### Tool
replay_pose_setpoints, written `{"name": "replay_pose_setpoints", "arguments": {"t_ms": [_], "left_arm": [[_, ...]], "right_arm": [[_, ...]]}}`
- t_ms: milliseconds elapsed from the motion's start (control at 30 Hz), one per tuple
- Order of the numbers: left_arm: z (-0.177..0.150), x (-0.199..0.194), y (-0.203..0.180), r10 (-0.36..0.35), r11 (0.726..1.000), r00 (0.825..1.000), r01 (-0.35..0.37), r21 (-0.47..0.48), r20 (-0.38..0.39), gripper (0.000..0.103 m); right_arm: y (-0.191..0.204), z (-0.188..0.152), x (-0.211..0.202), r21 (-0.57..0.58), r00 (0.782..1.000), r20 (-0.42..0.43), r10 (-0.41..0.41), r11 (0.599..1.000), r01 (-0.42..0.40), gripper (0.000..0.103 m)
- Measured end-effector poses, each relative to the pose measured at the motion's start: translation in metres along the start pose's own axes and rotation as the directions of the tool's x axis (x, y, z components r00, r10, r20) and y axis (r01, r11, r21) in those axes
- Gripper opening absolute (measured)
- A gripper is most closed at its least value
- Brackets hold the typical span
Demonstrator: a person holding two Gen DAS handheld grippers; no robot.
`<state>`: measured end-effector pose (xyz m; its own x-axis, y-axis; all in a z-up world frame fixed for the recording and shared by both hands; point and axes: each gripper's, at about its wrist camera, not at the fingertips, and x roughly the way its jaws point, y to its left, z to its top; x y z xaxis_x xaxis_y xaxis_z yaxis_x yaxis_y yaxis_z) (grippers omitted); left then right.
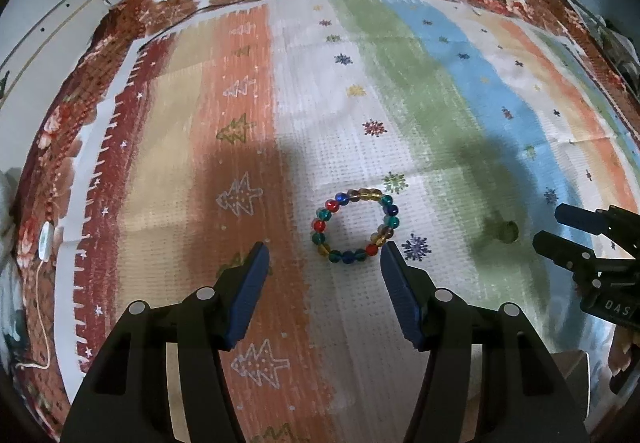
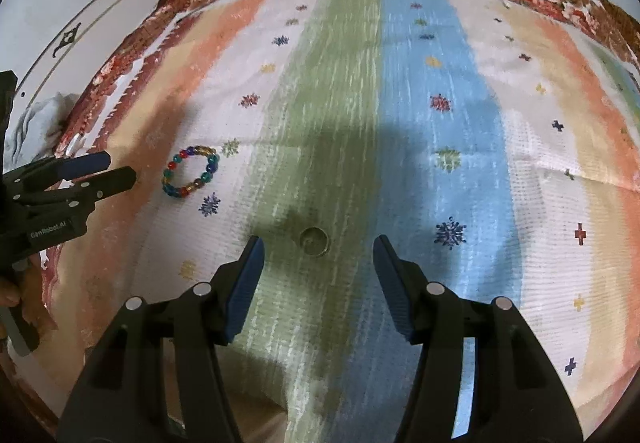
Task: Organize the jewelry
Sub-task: 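Move the left tool toward the multicolour bracelet while the right tool approaches the metal ring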
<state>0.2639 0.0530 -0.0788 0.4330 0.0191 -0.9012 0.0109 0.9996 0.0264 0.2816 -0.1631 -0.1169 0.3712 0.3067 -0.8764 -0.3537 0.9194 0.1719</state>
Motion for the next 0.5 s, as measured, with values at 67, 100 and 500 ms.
{"name": "replay_pose_setpoints", "arguments": {"t_ms": [67, 100, 500], "left_arm": [[0.001, 0.004, 0.002, -0.004, 1.000, 1.000, 0.004, -0.008, -0.006, 0.058], [0.002, 0.005, 0.003, -0.007, 1.000, 1.000, 0.007, -0.013, -0.008, 0.058], [0.008, 0.030, 0.007, -0.023, 0.999, 0.998, 0.021, -0.035, -0.056, 0.058]], "right_arm": [[0.001, 0.001, 0.003, -0.005, 1.000, -0.005, 0.005, 1.000, -0.005, 0.057], [0.001, 0.001, 0.004, -0.006, 1.000, -0.007, 0.004, 1.000, -0.004, 0.058], [0.004, 0.006, 0.028, -0.005, 0.996, -0.081, 0.023, 1.000, -0.023, 0.058]]}}
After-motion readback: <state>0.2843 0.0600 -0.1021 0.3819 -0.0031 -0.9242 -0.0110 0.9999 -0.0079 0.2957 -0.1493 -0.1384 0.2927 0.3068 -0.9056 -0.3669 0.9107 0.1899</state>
